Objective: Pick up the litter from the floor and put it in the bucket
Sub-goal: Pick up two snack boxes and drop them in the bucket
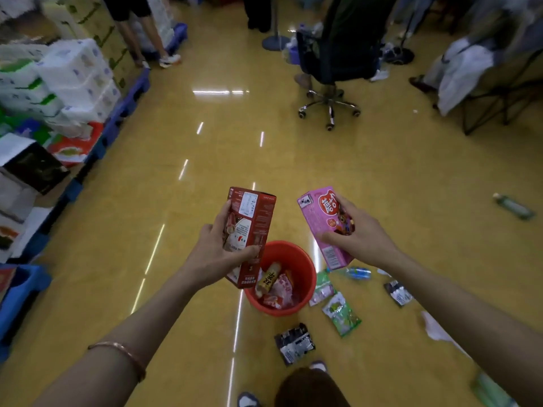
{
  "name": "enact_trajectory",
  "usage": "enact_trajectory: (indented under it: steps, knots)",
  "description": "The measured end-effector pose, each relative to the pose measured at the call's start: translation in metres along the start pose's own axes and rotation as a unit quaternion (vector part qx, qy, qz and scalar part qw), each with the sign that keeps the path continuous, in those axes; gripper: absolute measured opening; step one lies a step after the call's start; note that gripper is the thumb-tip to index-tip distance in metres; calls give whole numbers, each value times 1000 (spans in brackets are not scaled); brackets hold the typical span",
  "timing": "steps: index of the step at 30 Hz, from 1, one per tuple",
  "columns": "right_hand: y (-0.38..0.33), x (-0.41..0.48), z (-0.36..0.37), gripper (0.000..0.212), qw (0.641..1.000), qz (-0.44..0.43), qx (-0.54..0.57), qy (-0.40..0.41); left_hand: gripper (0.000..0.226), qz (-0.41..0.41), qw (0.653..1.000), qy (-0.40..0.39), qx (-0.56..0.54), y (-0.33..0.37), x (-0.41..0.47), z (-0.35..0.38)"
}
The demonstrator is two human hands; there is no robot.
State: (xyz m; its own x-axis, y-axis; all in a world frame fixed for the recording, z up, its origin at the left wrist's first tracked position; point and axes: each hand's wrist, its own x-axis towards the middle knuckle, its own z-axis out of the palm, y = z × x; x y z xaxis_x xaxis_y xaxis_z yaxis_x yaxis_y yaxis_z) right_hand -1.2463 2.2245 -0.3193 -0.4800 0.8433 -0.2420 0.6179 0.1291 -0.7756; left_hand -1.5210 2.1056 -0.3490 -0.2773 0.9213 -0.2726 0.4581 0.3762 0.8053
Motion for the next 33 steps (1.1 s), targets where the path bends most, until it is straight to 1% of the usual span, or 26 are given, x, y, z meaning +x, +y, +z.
enact_trajectory:
  steps: [3, 5, 8, 9, 13, 15, 19, 21, 25, 27, 31, 33]
  knots:
    - [22, 2, -4, 97, 999, 28, 18, 14, 116, -24, 999, -40, -7, -11, 26, 13]
    - [34, 13, -9, 89, 999, 36, 36, 15, 119, -43, 998, -43, -13, -19, 41, 18]
    - [37, 31, -9, 77, 997, 44, 54, 40, 125, -66, 997, -42, 10, -24, 54, 17]
    - [38, 37, -7, 75, 996, 48, 60, 36, 126, -74, 996, -46, 9, -24, 60, 15]
    - [41, 54, 6, 81, 996, 64, 63, 9, 114, -69, 997, -43, 17, -30, 83, 11]
    - [44, 58, 12, 83, 995, 76, 62, 1, 113, -59, 996, -47, 38, -26, 93, 10]
    - [50, 66, 21, 85, 993, 104, 56, -1, 115, -30, 985, -62, 161, -17, 114, 17]
    - [52, 70, 29, 88, 990, 125, 60, 3, 116, -30, 983, -93, 156, -20, 130, 20]
    - [55, 80, 53, 89, 985, 159, 64, 19, 120, -40, 979, -181, 83, -37, 168, 24]
    - [61, 90, 71, 91, 981, 178, 66, 32, 125, -33, 971, -221, 87, -48, 189, 27]
    - [73, 114, 114, 81, 969, 222, 80, 72, 134, -16, 950, -298, 89, -94, 239, 40]
    - [84, 124, 140, 83, 961, 246, 95, 80, 133, -14, 943, -323, 78, -123, 261, 51]
